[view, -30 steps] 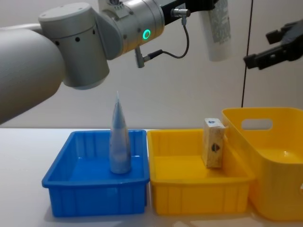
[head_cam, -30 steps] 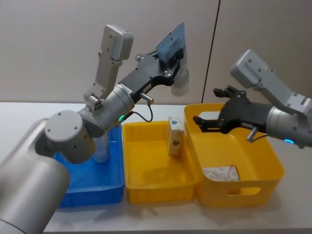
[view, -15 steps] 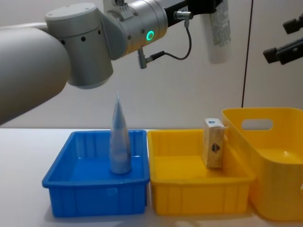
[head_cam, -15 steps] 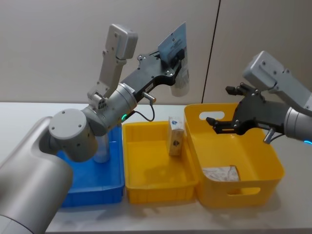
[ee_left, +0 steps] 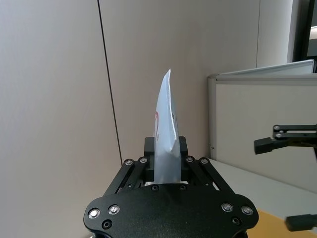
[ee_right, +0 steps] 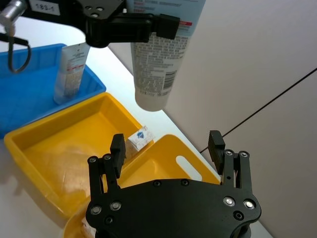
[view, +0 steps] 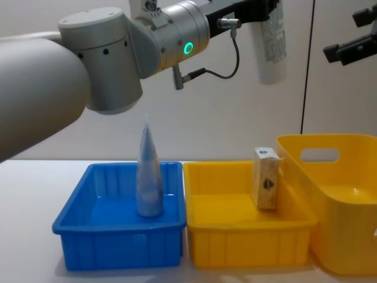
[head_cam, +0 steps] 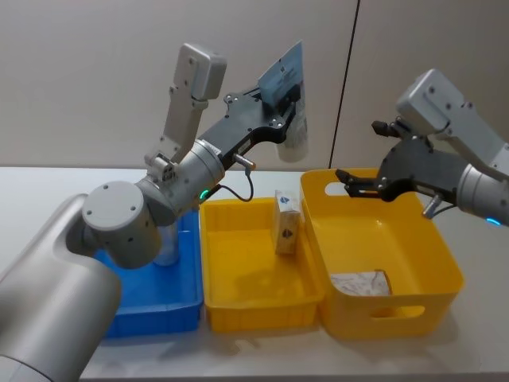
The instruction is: Bimanual collaborative sorting of washing and personal care products
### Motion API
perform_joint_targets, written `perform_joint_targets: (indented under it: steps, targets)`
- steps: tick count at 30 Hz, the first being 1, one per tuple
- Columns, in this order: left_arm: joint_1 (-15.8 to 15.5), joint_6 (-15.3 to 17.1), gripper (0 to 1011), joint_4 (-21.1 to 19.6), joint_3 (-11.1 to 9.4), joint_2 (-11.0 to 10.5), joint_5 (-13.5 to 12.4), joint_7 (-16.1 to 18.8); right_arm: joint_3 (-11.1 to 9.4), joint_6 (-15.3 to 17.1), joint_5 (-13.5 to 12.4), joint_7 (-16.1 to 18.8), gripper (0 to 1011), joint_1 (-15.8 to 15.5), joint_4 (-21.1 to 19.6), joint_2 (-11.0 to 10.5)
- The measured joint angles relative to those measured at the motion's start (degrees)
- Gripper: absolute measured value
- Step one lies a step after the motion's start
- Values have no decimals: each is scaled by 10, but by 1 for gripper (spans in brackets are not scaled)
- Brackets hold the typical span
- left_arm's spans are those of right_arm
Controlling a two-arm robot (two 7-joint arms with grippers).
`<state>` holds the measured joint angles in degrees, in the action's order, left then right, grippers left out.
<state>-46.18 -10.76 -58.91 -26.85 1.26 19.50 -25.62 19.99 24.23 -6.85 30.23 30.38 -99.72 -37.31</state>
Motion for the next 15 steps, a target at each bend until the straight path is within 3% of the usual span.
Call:
perform_joint_targets:
  steps: [15]
  targets:
    - [5,4,220,-3,4,2,-2,-3,19,-13,6,-26,1003,26,68,69]
